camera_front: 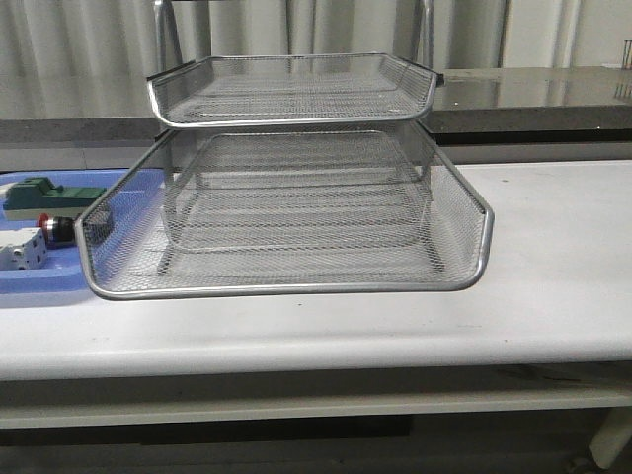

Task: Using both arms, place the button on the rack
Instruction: 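Move the left gripper above the red push button in the blue tray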

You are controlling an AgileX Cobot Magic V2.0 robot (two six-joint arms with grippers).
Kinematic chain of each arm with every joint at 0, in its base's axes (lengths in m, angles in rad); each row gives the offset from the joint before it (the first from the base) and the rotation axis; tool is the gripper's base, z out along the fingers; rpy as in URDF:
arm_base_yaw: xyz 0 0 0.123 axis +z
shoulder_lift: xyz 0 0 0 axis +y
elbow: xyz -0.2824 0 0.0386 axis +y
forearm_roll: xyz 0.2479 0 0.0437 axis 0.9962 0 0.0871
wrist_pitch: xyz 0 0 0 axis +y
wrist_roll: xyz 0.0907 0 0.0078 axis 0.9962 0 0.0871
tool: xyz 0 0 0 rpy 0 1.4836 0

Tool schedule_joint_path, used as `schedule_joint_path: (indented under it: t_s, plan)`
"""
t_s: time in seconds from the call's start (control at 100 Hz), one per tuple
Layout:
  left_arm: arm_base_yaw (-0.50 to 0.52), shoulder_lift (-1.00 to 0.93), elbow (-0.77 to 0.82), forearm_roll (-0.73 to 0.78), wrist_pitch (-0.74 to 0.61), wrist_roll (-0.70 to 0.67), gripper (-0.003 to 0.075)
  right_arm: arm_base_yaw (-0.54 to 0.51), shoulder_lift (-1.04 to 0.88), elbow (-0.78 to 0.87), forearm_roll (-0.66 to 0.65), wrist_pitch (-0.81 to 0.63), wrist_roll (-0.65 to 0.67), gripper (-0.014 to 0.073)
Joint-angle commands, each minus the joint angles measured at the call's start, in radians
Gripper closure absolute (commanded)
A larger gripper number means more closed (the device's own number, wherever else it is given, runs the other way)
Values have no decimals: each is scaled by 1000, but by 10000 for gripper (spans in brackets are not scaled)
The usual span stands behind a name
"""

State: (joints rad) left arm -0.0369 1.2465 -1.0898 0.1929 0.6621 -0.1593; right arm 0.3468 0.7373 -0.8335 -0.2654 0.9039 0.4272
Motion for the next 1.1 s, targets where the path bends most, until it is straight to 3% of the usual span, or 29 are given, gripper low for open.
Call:
schedule_joint_path:
  t_s: [0.0, 0.19, 0.37, 0.46, 0.63, 0.73, 1.0, 1.09]
  plan:
    - [2, 60, -97, 7, 24, 43, 741, -2, -4, -23, -18, -48, 2, 660]
    - [2, 172, -205, 3, 165, 133, 740, -2, -4, -23, -18, -48, 2, 660]
    - [2, 188, -222, -2, 183, 170, 711, -2, -4, -23, -18, -48, 2, 660]
    - [2, 188, -222, -2, 189, 172, 596, -2, -4, -23, -18, -48, 2, 660]
    - [2, 188, -222, -2, 217, 172, 225, -2, -4, -23, -18, -48, 2, 660]
    - [2, 188, -222, -16, 217, 172, 87, -2, -4, -23, -18, -48, 2, 660]
    - [2, 190, -222, -88, 173, 172, 72, -2, -4, -23, -18, -48, 2, 660]
    - [2, 201, -227, -88, 137, 234, 72, -2, -4, -23, -18, -48, 2, 660]
